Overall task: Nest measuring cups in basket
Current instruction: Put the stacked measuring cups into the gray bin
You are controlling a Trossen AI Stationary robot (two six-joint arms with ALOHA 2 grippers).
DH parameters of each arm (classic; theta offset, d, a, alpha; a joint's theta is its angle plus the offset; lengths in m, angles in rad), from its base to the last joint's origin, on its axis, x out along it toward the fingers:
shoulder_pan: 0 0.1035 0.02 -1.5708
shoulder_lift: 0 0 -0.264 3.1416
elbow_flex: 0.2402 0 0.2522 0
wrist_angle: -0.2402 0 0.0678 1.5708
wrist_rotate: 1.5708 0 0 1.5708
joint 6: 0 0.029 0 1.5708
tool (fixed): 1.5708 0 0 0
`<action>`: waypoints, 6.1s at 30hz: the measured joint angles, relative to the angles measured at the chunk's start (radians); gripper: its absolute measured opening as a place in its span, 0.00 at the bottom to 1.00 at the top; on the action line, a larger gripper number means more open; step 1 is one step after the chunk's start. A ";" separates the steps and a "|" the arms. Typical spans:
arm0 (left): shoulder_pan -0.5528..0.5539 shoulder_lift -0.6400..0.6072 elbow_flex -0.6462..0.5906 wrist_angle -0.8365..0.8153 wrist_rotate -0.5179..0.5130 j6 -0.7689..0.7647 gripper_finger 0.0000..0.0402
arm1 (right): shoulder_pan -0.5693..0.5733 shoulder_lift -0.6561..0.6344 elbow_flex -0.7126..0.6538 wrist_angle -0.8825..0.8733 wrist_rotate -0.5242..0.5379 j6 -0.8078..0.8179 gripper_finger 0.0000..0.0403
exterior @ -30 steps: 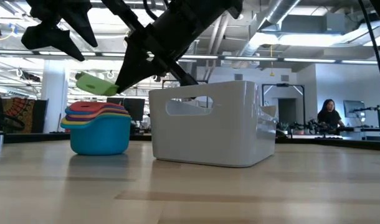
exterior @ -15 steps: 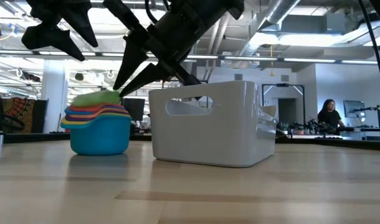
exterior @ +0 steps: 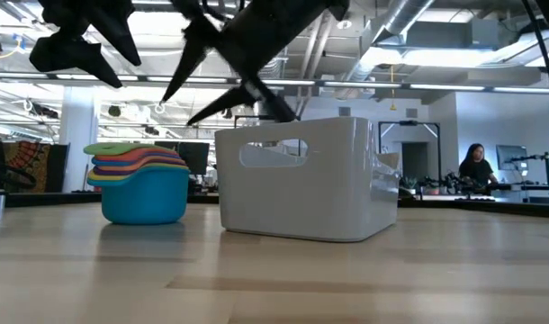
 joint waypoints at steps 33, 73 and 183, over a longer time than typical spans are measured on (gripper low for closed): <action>0.215 0.273 -0.309 0.548 0.510 0.148 0.78 | -0.145 -0.653 0.001 -0.699 -0.148 -0.702 0.54; 0.185 0.466 -0.379 0.824 0.489 0.044 0.37 | -0.128 -0.659 0.001 -0.740 -0.162 -0.656 0.38; 0.433 1.012 0.636 0.062 0.448 0.713 0.25 | 0.184 -0.883 0.001 -0.982 0.162 -0.419 0.32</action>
